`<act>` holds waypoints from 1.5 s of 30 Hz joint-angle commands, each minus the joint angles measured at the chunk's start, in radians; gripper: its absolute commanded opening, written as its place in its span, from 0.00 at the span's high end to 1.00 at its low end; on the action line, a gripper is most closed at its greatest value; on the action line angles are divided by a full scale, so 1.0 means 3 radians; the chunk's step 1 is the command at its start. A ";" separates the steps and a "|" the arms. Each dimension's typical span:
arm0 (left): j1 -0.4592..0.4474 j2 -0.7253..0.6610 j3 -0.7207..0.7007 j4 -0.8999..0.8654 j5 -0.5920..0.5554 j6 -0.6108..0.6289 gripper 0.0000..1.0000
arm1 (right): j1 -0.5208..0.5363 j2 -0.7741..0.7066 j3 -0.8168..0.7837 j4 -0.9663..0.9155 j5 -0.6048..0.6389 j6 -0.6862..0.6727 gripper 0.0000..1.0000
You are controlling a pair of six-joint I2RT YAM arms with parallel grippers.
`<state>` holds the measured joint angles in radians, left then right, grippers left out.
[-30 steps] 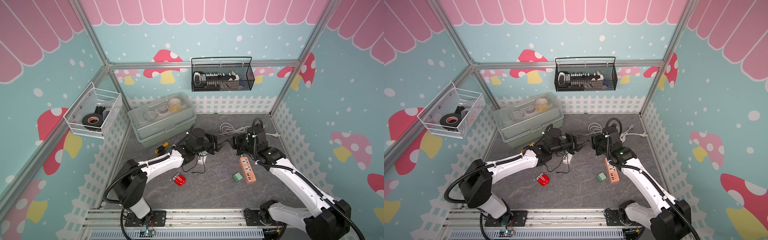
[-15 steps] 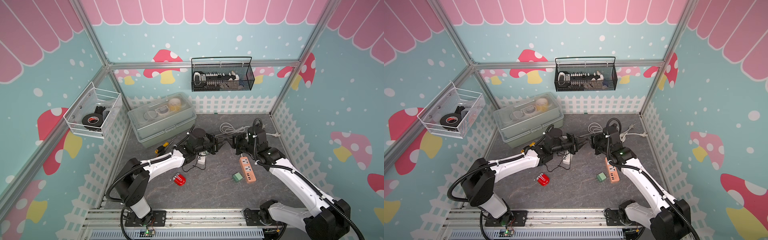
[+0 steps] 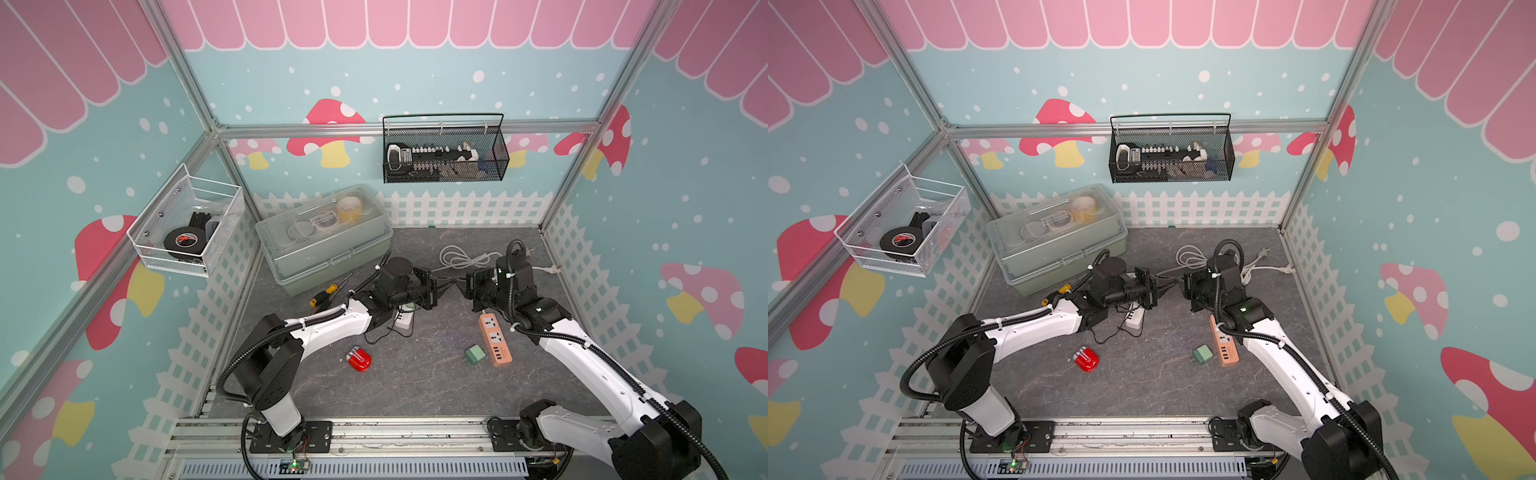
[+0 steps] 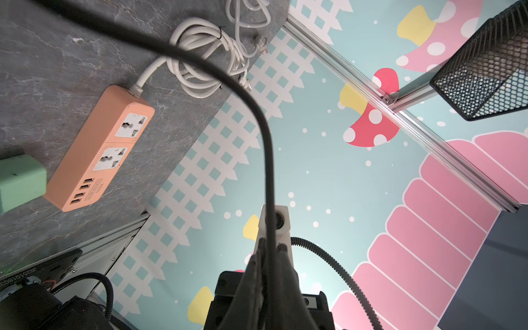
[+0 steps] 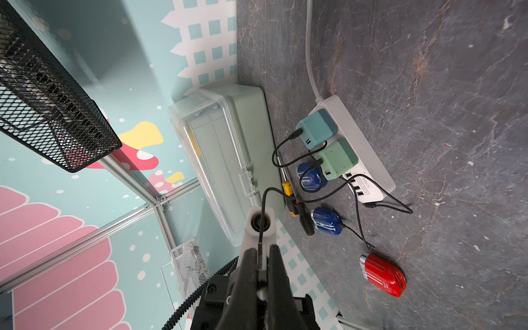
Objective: Charge the electric shaver
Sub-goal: Pick up the charging cable from the center of the board.
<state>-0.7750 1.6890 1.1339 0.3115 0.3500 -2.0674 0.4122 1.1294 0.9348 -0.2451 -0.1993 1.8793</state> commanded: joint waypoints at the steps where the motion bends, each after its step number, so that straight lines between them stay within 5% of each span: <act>1: -0.0045 0.0052 0.0077 0.0145 0.0074 -0.0274 0.87 | -0.0004 -0.0012 -0.0048 0.0151 -0.0041 0.0091 1.00; 5: -0.0055 0.0046 0.0026 0.0264 0.0057 -0.0337 0.79 | -0.0004 -0.0016 -0.0097 0.0227 -0.0031 0.0143 1.00; 9: -0.0051 0.0030 -0.0043 0.0356 0.0022 -0.0372 0.91 | -0.0004 -0.0034 -0.0148 0.0277 -0.0023 0.0178 1.00; 23: -0.0045 0.0056 -0.0082 0.0314 0.0103 -0.0380 1.00 | -0.0004 -0.0107 -0.0184 0.0331 -0.0031 0.0243 1.00; 24: -0.0033 0.0049 -0.0085 0.0295 0.0105 -0.0358 1.00 | -0.0004 -0.0125 -0.0192 0.0329 -0.0026 0.0246 0.97; 27: 0.0027 -0.0024 -0.0080 0.0103 0.0140 -0.0167 1.00 | -0.0041 -0.0216 -0.0110 -0.0034 -0.0021 0.0116 0.63; 29: 0.0088 -0.0088 -0.0103 0.0007 0.0185 -0.0035 1.00 | -0.0101 -0.0297 -0.0006 -0.0549 0.0003 -0.0088 0.49; 37: 0.0273 -0.0345 -0.0371 -0.0042 0.0389 0.0260 1.00 | -0.0178 -0.0730 -0.0623 -0.1818 -0.0001 -0.0240 0.47; 45: 0.0424 -0.0531 -0.0373 -0.0188 0.0616 0.0485 1.00 | -0.0179 -0.0639 -0.1480 -0.1239 0.0080 -0.0420 0.31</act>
<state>-0.6621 1.5608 1.0256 0.2729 0.4896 -1.9583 0.3607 0.9218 0.5114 -0.6861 -0.1993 1.7760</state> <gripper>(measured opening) 0.049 0.676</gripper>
